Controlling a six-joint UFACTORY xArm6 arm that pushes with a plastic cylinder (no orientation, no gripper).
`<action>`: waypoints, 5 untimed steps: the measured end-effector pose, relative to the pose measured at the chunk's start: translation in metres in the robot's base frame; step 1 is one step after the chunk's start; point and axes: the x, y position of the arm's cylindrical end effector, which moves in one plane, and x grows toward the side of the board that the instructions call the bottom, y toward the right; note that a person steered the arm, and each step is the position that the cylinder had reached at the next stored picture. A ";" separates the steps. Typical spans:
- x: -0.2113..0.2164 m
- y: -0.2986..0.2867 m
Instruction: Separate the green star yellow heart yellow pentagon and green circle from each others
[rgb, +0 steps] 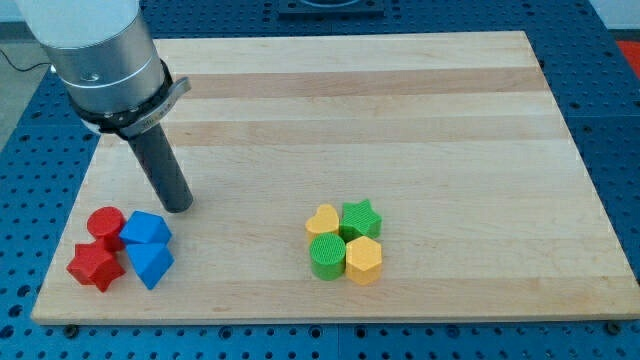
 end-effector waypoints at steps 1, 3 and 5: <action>-0.046 0.000; -0.048 0.132; 0.003 0.362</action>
